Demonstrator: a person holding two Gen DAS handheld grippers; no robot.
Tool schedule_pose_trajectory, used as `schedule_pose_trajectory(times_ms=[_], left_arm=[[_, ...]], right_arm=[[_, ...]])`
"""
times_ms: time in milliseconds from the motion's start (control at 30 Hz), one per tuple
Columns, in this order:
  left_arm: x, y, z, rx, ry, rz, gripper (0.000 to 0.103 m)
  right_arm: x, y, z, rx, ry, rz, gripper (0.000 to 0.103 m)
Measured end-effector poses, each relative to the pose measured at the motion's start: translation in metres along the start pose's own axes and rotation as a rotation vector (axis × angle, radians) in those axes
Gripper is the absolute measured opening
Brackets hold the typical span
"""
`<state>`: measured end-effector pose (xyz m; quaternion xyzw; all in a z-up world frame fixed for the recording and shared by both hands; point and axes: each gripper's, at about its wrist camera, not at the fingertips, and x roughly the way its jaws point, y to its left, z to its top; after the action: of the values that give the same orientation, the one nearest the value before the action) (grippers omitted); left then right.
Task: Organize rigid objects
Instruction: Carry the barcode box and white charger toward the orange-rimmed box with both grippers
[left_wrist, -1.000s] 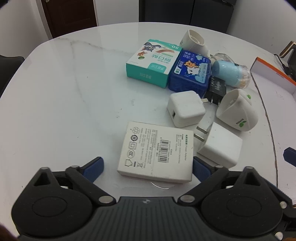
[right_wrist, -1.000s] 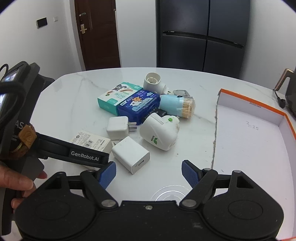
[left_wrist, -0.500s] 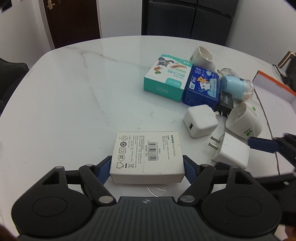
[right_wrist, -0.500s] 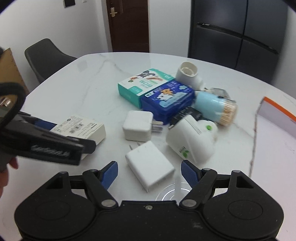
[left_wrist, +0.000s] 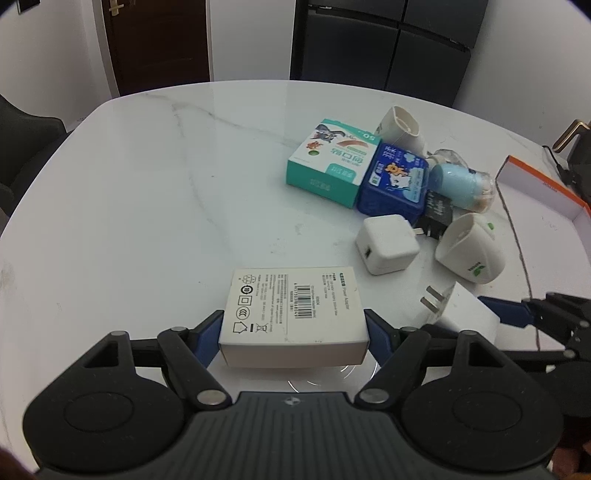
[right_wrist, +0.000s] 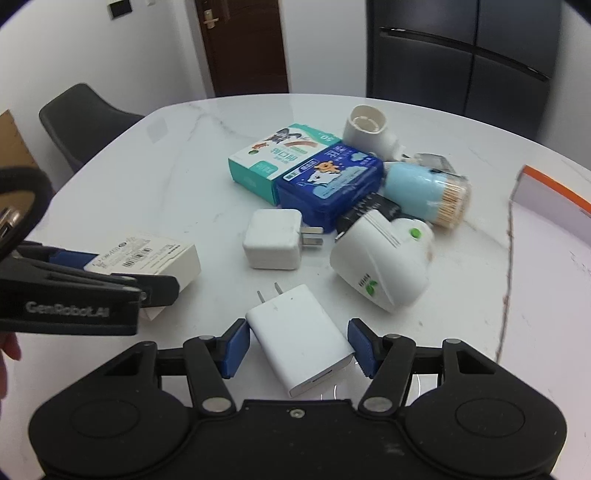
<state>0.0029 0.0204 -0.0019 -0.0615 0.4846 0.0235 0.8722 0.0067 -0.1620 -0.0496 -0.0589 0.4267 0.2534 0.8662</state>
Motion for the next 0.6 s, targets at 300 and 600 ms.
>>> schedule_pose_trajectory(times_ms=[300, 600], left_arm=[[-0.015, -0.026, -0.004, 0.009, -0.036, -0.007, 0.079], [-0.033, -0.062, -0.004, 0.036, -0.071, -0.021, 0.079]], right_arm=[[-0.041, -0.014, -0.012, 0.043, -0.045, -0.016, 0.072], [-0.073, -0.035, -0.018, 0.101, -0.081, -0.080, 0.072]])
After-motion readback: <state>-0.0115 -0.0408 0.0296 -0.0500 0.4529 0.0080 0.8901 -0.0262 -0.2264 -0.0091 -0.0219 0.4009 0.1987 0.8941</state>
